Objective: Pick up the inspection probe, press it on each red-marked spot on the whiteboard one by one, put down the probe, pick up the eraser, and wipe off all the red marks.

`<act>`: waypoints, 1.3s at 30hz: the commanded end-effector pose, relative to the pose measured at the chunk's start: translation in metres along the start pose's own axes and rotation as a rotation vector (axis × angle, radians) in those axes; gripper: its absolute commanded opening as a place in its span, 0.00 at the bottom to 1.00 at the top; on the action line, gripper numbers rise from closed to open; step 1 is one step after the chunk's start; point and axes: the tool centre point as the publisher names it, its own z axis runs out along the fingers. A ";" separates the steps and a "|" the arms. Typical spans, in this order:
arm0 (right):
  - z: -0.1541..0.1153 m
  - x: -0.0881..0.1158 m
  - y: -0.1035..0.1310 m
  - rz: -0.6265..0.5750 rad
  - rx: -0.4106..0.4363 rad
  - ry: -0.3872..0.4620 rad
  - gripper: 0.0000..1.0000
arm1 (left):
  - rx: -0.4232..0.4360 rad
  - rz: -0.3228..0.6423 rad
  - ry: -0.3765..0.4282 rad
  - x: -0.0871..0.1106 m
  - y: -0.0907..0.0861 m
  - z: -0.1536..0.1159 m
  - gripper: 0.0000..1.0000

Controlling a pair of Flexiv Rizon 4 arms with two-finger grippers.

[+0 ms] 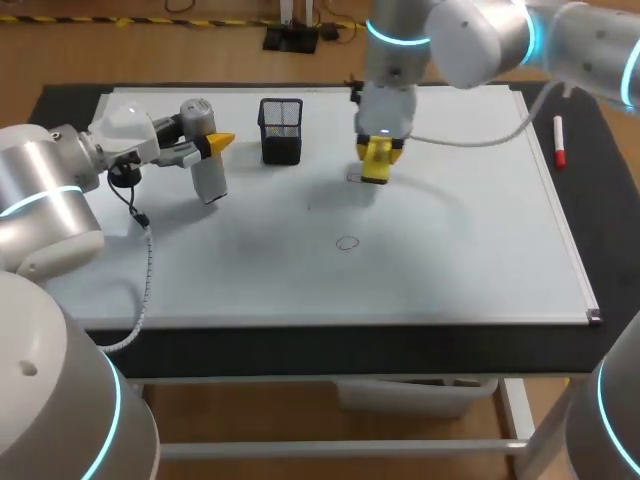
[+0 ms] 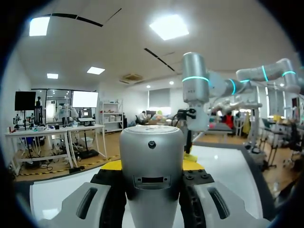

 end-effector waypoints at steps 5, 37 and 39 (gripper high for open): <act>0.007 -0.037 -0.002 -0.041 -0.016 0.066 0.00 | 0.001 0.001 -0.003 0.001 -0.001 0.000 0.00; 0.032 -0.049 0.008 -0.073 -0.025 0.060 0.00 | 0.001 0.001 -0.003 0.001 -0.001 0.000 0.00; 0.033 -0.048 0.007 -0.071 -0.027 0.059 0.00 | 0.001 0.001 -0.003 0.001 -0.001 0.000 0.00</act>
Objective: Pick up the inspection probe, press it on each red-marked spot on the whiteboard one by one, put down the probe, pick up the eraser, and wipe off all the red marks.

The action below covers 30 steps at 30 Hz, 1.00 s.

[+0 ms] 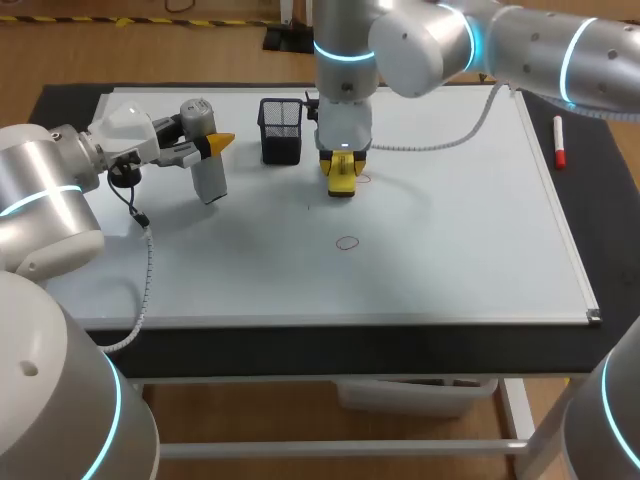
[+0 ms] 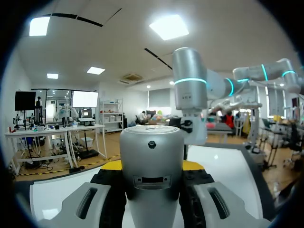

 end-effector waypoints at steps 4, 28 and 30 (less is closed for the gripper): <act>0.006 0.001 -0.005 0.006 -0.020 0.003 0.00 | 0.001 0.001 -0.002 0.001 -0.001 0.000 0.00; 0.011 0.034 -0.012 0.085 -0.030 0.018 0.00 | 0.001 0.001 -0.002 0.001 -0.001 0.000 0.00; 0.012 0.040 -0.013 0.098 -0.031 0.019 0.00 | 0.001 0.001 -0.002 0.001 -0.001 0.000 0.00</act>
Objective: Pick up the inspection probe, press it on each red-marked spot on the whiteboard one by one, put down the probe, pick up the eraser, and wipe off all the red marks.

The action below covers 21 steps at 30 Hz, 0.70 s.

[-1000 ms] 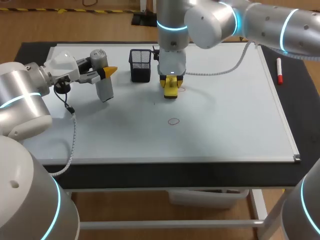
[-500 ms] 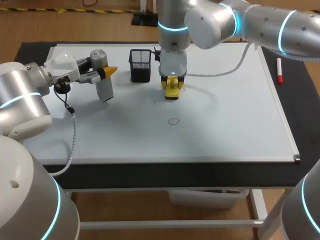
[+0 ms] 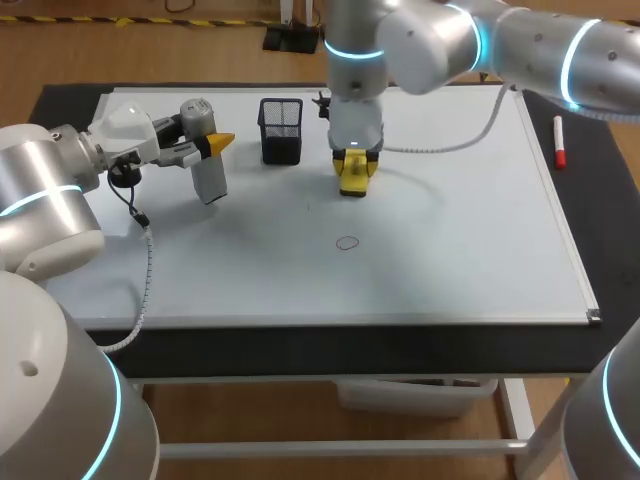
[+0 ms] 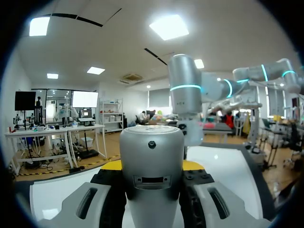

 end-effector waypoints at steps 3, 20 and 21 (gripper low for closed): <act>0.001 0.021 -0.004 0.023 0.001 0.000 0.00 | 0.001 0.001 -0.002 0.000 -0.001 0.000 0.00; -0.013 0.047 -0.010 0.074 0.031 0.022 0.00 | 0.001 0.001 -0.002 0.000 -0.001 0.000 0.00; -0.017 0.049 -0.010 0.080 0.038 0.021 0.00 | 0.001 0.001 -0.002 0.000 -0.001 0.000 0.00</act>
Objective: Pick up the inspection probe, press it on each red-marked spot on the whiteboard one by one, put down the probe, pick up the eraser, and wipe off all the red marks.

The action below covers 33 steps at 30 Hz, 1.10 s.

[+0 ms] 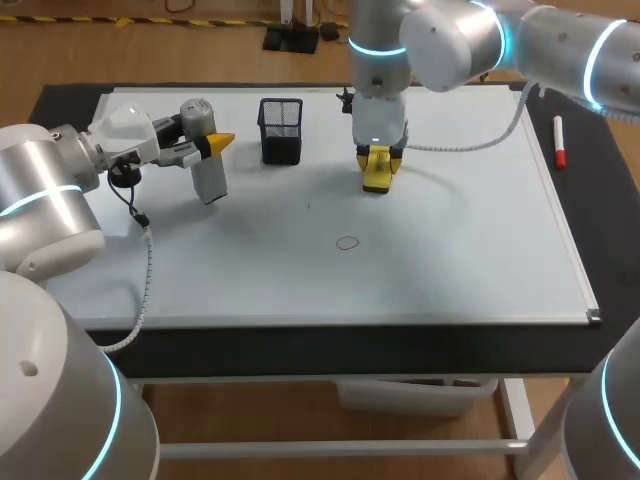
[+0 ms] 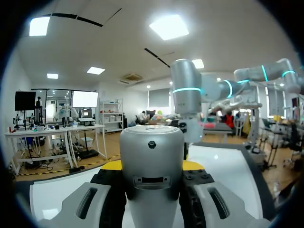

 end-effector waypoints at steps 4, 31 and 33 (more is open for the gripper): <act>-0.027 0.023 0.000 0.040 0.039 -0.009 0.00 | 0.001 0.001 -0.002 0.000 -0.001 0.000 0.00; -0.042 0.186 -0.022 0.438 0.062 -0.040 0.00 | 0.001 0.001 -0.002 0.000 -0.001 0.000 0.00; -0.040 0.193 -0.022 0.457 0.058 -0.041 0.00 | 0.001 0.001 -0.002 0.000 -0.001 0.000 0.00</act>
